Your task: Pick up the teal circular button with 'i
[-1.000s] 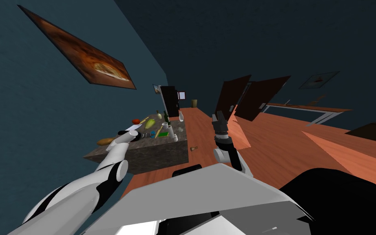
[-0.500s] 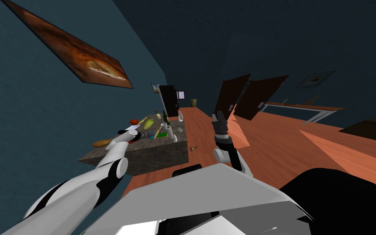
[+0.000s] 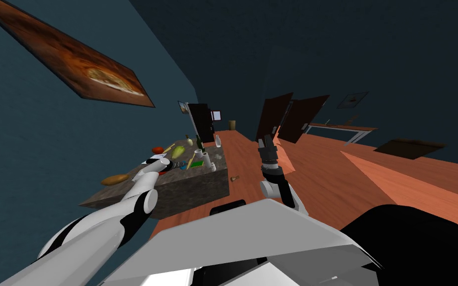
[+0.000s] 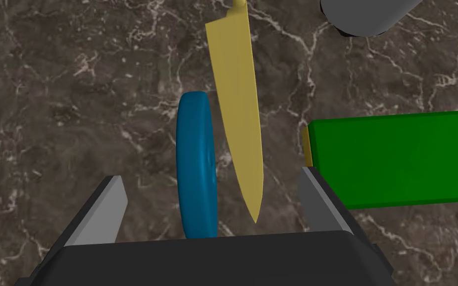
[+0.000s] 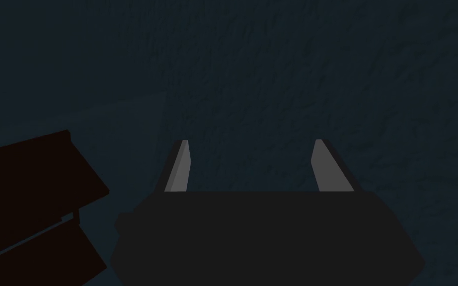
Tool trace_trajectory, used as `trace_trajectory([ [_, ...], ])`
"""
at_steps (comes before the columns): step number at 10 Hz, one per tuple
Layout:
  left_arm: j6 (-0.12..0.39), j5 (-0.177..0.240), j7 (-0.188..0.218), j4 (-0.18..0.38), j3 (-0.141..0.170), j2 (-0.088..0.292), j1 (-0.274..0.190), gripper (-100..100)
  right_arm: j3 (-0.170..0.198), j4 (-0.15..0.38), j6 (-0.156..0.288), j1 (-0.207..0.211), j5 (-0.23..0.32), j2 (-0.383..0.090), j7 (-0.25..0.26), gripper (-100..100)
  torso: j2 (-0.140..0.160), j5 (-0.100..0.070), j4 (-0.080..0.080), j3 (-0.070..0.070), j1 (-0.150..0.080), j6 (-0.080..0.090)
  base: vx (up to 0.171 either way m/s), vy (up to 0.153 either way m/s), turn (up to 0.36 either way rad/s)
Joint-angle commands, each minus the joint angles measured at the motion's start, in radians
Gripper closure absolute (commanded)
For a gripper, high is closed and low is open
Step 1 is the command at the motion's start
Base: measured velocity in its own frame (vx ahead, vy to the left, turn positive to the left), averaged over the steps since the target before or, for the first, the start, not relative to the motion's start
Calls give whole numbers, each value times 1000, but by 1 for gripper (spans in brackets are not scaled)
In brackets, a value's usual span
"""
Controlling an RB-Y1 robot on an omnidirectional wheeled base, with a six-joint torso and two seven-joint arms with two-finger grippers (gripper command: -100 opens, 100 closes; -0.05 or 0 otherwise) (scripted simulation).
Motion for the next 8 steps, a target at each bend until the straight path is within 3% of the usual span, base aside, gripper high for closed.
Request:
trace_trajectory([
  [1, 0, 0, 0, 0, 0, 0, 0, 100, 0, 0, 0, 0, 0, 0, 0, 0, 0, 0, 0, 0, 0, 0, -6, 7, 8],
  [5, 0, 1, 1, 0, 1, 0, 0, 100, 0, 0, 0, 0, 0, 0, 0, 0, -3, -1, -1, -2, -3, 1, 0, 0, 0],
  [6, 0, 1, 1, 0, 1, 0, 0, 0, 0, 0, 0, 0, 0, 0, 0, 0, -3, -1, -1, -2, -4, 1, 0, 0, 0],
  [7, 26, 14, -14, -29, 1, 3, 11, 100, 0, 0, 0, 0, 0, 0, 0, 0, -3, -1, -1, -2, -4, 1, 42, -45, 151],
  [8, 49, 29, -28, -52, 1, 5, 21, 100, 0, 0, 0, 0, 0, 0, 0, 0, -5, -2, -1, -3, -6, -1, 81, -81, 302],
])
